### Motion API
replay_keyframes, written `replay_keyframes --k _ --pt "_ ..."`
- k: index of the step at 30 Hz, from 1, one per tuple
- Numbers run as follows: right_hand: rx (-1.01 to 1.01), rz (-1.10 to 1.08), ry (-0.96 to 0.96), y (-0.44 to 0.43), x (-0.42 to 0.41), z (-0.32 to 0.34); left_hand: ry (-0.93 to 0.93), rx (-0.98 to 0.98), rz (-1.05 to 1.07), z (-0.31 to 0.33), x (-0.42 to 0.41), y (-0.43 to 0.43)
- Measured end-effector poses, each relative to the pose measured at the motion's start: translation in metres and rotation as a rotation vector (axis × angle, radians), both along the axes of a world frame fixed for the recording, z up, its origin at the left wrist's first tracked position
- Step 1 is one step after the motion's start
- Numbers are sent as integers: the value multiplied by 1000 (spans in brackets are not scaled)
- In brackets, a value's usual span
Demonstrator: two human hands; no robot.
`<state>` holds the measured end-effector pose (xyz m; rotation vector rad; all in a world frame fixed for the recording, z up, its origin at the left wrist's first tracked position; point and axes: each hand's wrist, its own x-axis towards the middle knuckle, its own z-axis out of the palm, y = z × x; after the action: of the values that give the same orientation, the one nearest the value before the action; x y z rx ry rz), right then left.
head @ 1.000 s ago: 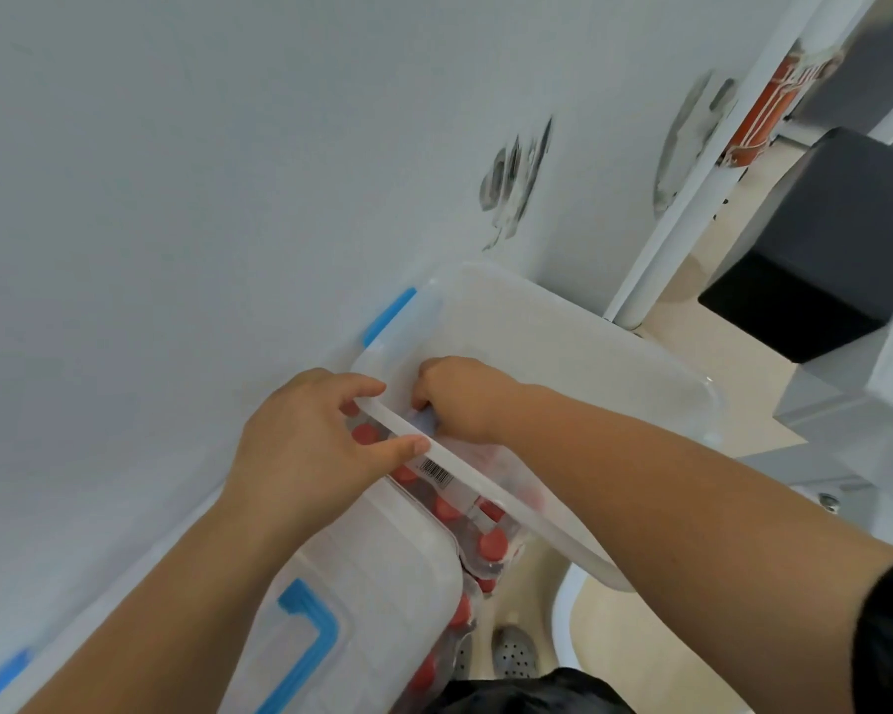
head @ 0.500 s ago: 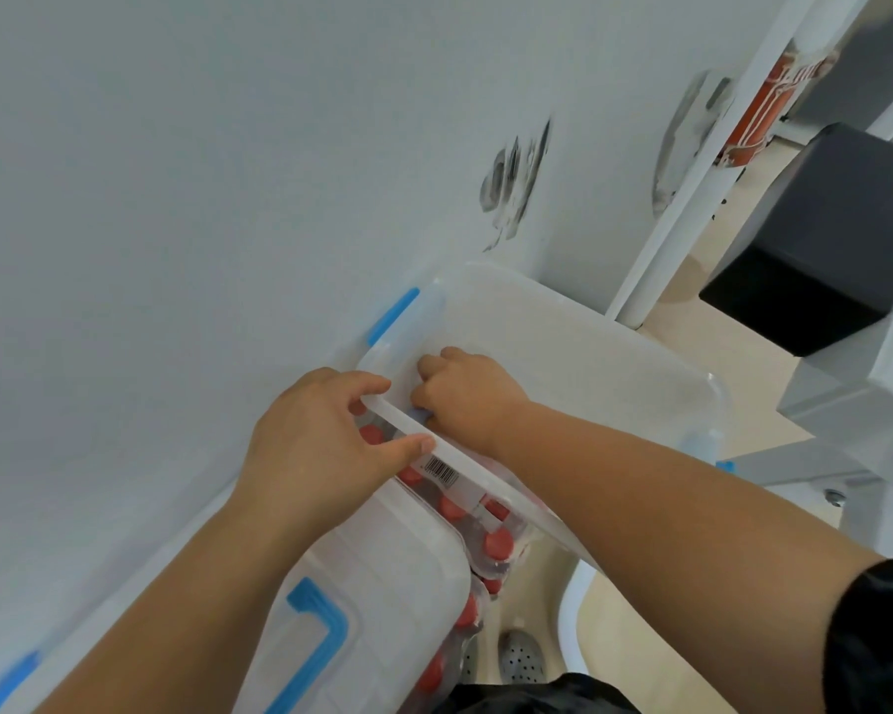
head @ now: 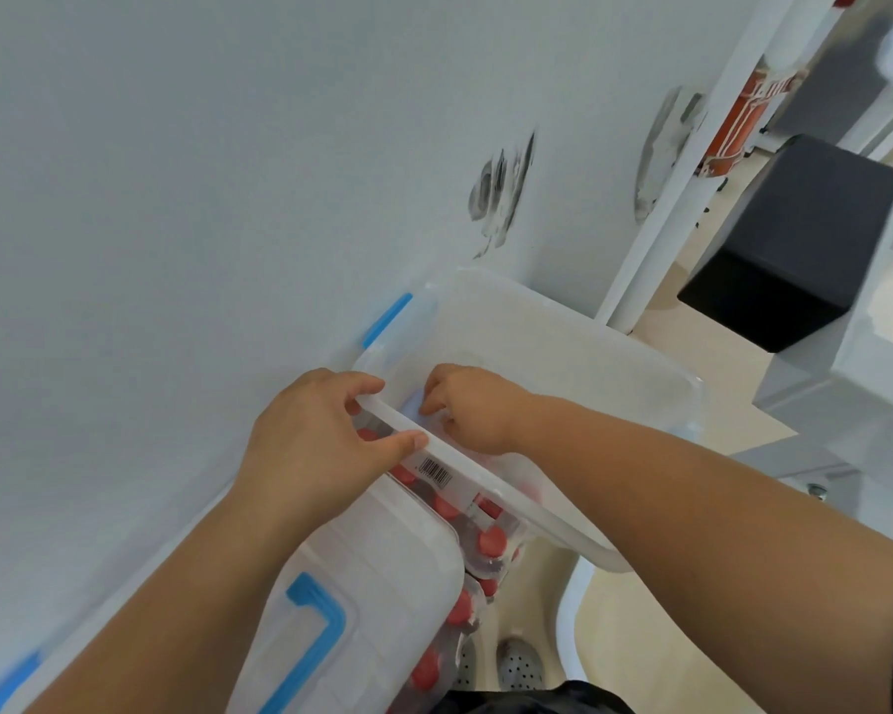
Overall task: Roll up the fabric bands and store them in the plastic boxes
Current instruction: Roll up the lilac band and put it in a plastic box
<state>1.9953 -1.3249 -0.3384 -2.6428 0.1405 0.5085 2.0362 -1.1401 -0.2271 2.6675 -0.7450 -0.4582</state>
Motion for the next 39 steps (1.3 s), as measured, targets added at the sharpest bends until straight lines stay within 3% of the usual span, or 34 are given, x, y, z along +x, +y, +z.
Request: replay_keyframes --k 5,9,16,21,27,34,39 --pt "-101 117 131 0 -10 8 -10 9 2 -1 0 1" --pt "-65 123 213 1 -15 19 -19 6 -6 -2 1 2" --pt "225 -189 232 0 -22 45 -69 21 -43 -2 -2 3" --pt "447 -392 101 -2 -35 60 -108 25 -66 -4 -5 5" --pt "532 -478 8 -3 -59 74 -137 5 -78 0 -11 12" --pt "534 -513 -258 21 -75 94 -165 -67 -56 7 -31 37" --pt "337 -348 -393 59 -74 108 -196 -87 -13 8 -39 65"
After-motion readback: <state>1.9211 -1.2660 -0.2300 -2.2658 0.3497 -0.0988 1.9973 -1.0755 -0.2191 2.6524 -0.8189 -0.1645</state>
